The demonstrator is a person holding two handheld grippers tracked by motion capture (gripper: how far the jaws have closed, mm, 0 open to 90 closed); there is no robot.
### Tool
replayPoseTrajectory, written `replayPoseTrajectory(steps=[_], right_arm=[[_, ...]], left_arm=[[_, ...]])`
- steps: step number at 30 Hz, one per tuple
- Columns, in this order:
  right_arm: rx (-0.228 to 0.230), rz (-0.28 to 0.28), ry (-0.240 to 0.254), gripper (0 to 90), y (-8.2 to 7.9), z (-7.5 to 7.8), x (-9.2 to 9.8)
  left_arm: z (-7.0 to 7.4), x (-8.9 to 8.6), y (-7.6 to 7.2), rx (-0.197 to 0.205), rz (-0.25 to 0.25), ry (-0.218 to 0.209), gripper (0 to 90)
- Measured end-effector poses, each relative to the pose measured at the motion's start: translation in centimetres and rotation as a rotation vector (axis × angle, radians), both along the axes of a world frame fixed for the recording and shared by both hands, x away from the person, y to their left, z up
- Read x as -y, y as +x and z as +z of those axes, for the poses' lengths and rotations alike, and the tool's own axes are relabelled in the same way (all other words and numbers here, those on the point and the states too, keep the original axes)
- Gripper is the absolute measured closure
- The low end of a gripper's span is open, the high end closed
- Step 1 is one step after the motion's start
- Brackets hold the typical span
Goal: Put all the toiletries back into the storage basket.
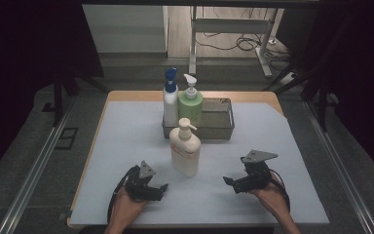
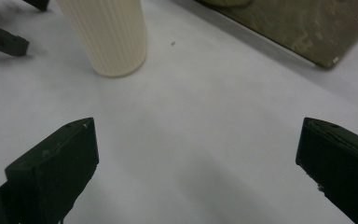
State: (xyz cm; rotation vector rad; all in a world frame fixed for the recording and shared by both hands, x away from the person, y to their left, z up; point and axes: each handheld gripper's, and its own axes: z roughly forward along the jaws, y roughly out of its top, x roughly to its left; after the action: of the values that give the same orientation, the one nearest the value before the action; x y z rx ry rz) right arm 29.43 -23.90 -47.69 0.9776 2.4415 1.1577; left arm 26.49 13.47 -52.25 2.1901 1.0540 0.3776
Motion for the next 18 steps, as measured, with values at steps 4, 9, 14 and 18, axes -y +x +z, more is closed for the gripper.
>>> replayPoseTrajectory(steps=[4,9,14,18], right_arm=[[0.001,0.013,0.0,0.0,0.2,0.5,-0.9],[-0.016,0.026,0.005,0.0,0.6,1.0,-1.9],[-0.009,0.026,0.018,0.0,0.9,1.4,-2.9],[-0.002,0.039,0.02,0.0,1.1,1.9,-4.0]], left_arm=[[-0.1,0.0,0.0,0.003,0.001,0.0,10.5],[-0.1,0.0,-0.1,0.004,0.002,-0.001,10.5],[-0.1,0.0,-0.1,0.005,0.003,-0.002,10.5],[-0.1,0.0,-0.1,0.003,0.002,-0.001,10.5]])
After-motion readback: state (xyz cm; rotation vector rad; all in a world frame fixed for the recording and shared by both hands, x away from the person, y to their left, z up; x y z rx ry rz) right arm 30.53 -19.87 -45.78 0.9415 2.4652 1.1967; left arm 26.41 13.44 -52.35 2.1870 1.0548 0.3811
